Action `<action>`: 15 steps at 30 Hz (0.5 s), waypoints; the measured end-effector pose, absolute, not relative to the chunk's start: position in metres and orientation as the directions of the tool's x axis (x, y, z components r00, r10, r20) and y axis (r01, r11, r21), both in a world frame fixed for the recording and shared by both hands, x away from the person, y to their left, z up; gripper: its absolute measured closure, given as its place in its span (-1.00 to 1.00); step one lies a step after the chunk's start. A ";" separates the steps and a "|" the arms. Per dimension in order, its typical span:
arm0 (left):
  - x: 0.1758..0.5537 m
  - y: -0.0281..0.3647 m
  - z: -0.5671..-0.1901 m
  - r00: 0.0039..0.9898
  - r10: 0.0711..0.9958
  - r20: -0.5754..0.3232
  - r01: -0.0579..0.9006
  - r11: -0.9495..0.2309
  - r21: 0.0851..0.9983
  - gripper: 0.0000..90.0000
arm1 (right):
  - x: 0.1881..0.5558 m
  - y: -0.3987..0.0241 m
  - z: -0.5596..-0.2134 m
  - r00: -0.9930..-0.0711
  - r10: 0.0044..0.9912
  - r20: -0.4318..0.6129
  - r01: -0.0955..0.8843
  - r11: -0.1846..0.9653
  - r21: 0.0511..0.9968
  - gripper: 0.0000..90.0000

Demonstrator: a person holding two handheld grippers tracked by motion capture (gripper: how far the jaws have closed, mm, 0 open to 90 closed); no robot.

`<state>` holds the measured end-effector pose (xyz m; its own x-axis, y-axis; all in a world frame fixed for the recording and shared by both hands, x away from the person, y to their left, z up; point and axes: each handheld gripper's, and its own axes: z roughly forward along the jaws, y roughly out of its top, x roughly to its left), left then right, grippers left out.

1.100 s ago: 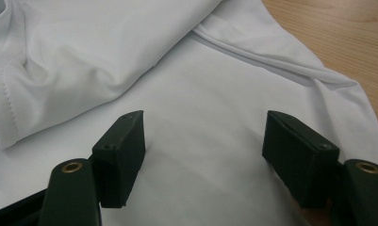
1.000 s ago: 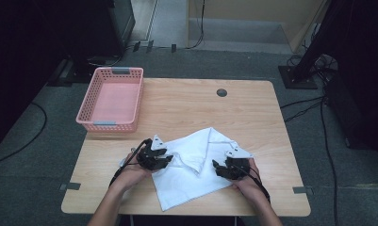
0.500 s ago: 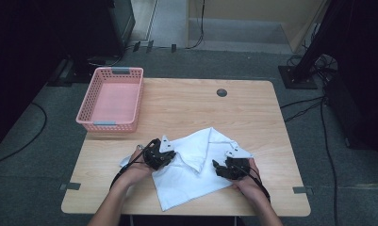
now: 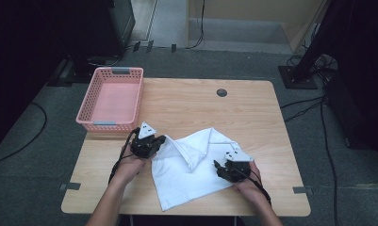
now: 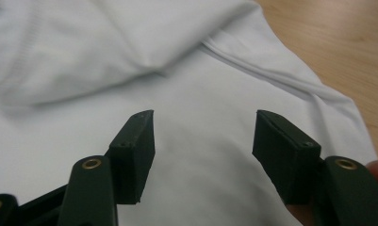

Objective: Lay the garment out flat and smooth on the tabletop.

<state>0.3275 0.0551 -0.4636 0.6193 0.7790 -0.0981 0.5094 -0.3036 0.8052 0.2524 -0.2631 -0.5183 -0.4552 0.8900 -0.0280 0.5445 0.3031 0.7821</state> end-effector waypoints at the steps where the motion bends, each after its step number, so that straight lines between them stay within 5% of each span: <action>1: 0.328 0.056 -0.463 0.611 0.785 -0.100 0.513 -0.297 0.805 1.00 | 0.249 -0.258 -0.514 -0.468 0.883 -0.014 0.532 0.295 0.794 -0.07; 8: 0.331 0.057 -0.462 0.570 0.811 -0.129 0.541 -0.253 0.802 1.00 | 0.233 -0.204 -0.500 -0.572 0.820 0.013 0.503 0.338 0.795 0.13; 15: 0.330 0.057 -0.461 0.568 0.811 -0.140 0.544 -0.242 0.804 1.00 | 0.230 -0.168 -0.512 -0.554 0.828 -0.081 0.477 0.396 0.785 -0.04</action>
